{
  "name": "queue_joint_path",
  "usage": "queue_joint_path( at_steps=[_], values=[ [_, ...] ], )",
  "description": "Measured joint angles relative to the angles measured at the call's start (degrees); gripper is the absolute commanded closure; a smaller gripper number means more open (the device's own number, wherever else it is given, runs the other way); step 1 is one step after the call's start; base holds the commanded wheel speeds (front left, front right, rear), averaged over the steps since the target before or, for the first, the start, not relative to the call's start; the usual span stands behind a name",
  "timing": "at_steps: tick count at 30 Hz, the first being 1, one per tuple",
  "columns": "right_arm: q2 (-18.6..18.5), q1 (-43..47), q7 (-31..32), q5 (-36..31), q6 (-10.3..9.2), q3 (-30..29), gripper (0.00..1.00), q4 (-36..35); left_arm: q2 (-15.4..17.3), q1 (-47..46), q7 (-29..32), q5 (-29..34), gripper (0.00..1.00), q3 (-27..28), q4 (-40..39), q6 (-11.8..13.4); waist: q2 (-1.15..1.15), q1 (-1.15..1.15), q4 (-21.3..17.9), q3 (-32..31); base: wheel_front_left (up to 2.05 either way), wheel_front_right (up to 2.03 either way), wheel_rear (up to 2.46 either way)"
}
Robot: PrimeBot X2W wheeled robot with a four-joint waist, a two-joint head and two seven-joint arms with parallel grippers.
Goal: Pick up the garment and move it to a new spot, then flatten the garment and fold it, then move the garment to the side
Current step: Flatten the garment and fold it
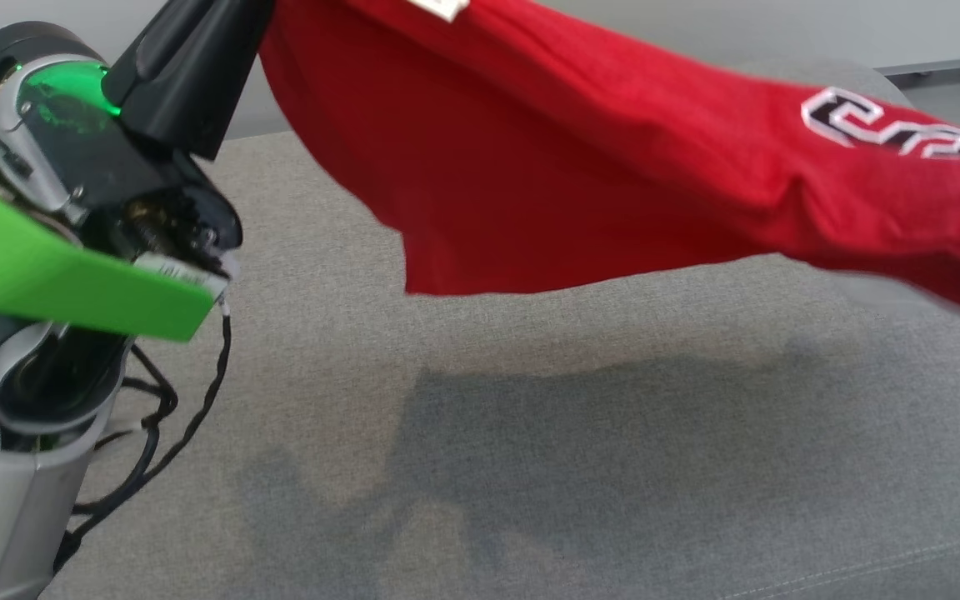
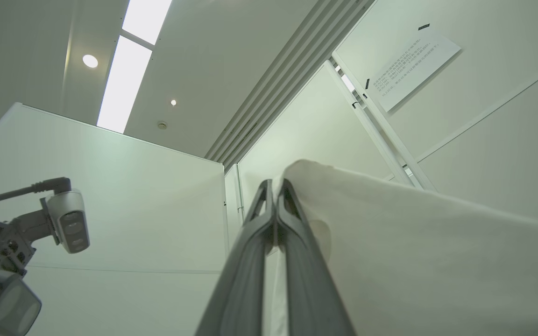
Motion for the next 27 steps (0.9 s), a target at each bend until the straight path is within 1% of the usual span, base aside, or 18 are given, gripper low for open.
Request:
queue_joint_path(
  at_steps=[2,3,5,7,8,10,11,13,15,17,19,20,21,23,24,25,26,27],
  values=[
    [-1.42,0.04,2.3,0.42,-2.4,-0.41,1.0,-2.49,1.07,1.01,1.93,-2.25,1.0,0.57,-5.3,0.21,0.0,0.0,0.75,-0.29,0.0,0.0,0.0],
    [-2.11,0.12,3.48,0.45,-3.9,-0.74,1.0,-3.08,1.23,1.68,3.15,-3.28,1.0,0.59,-7.46,0.9,0.0,0.0,1.09,-0.31,0.0,0.0,0.0],
    [-2.89,0.23,5.81,2.54,-7.08,-0.96,1.0,-3.27,1.7,3.07,5.61,-5.35,1.0,0.66,-10.13,3.65,0.0,0.0,1.55,0.04,0.0,0.0,0.0],
    [-3.22,0.59,8.34,4.93,-10.25,-0.55,1.0,-2.45,2.82,4.26,8.48,-7.25,1.0,1.3,-9.84,7.26,0.0,0.0,1.89,0.81,0.0,0.0,0.0],
    [-2.92,0.61,9.6,7.88,-11.69,0.62,1.0,-1.45,3.46,4.95,10.36,-8.67,1.0,1.27,-8.6,8.83,0.0,0.0,2.03,1.31,0.0,0.0,0.0],
    [-2.58,0.6,12.67,11.66,-14.9,4.19,1.0,3.08,5.28,6.26,13.74,-10.29,1.0,1.1,-4.57,11.44,0.0,0.0,2.28,2.55,0.0,0.0,0.0],
    [-2.31,0.53,13.97,13.18,-15.58,5.93,1.0,6.19,6.31,6.55,15.25,-10.78,1.0,1.05,-2.01,12.41,0.0,0.0,2.42,3.21,0.0,0.0,0.0],
    [-1.55,-0.4,16.48,14.48,-15.75,9.6,1.0,13.06,6.6,6.12,17.57,-13.03,1.0,1.12,3.47,13.83,0.0,0.0,2.75,4.58,0.0,0.0,0.0],
    [-1.37,-3.38,18.45,13.02,-15.72,12.41,1.0,20.26,5.22,3.77,18.38,-12.93,1.0,0.27,10.06,14.6,0.0,0.0,3.2,6.0,0.0,0.0,0.0],
    [-1.15,-9.6,19.12,9.76,-15.62,13.96,1.0,27.81,5.89,-0.71,18.67,-5.5,1.0,-1.9,16.88,14.6,0.0,0.01,3.77,7.46,0.0,0.0,0.0],
    [0.43,-17.96,18.01,4.37,-14.86,13.08,1.0,36.48,6.26,-6.81,16.01,1.15,1.0,-1.25,20.37,14.34,-0.01,0.01,4.38,8.91,0.0,0.0,0.0],
    [0.43,-17.96,18.01,4.37,-14.86,13.08,1.0,36.48,6.26,-6.81,16.01,1.15,1.0,-1.25,20.37,14.34,-0.01,0.01,4.38,8.91,0.0,0.0,0.0],
    [2.18,-22.01,16.46,1.45,-14.69,11.55,1.0,40.46,5.31,-10.55,12.4,4.07,1.0,1.25,21.13,14.36,0.0,0.01,4.68,9.69,0.0,0.0,0.0],
    [6.34,-29.33,14.07,-0.73,-14.71,9.13,1.0,43.87,2.18,-19.02,6.79,5.32,1.0,5.14,19.89,14.27,0.0,0.01,5.2,11.25,0.0,0.0,0.0],
    [8.72,-32.99,13.19,-0.71,-14.69,8.62,1.0,43.79,-0.38,-22.77,3.46,6.12,1.0,7.05,18.9,14.13,0.0,0.01,5.44,12.03,0.0,0.0,0.0],
    [9.91,-36.68,13.05,-1.11,-14.66,8.96,1.0,43.33,-1.77,-25.7,2.0,6.16,1.0,7.49,17.46,13.59,0.0,0.01,5.66,12.82,0.0,0.0,0.0],
    [10.72,-40.35,12.94,-1.87,-14.64,9.34,1.0,42.88,-1.66,-27.47,0.7,7.26,1.0,7.21,16.14,12.23,0.0,0.01,5.85,13.65,0.0,0.0,0.0],
    [11.0,-43.18,12.9,-2.35,-14.63,9.58,1.0,42.57,-0.65,-28.13,-0.48,9.82,1.0,6.8,15.61,11.35,0.0,0.01,6.01,14.45,0.0,0.0,0.0]
  ],
)
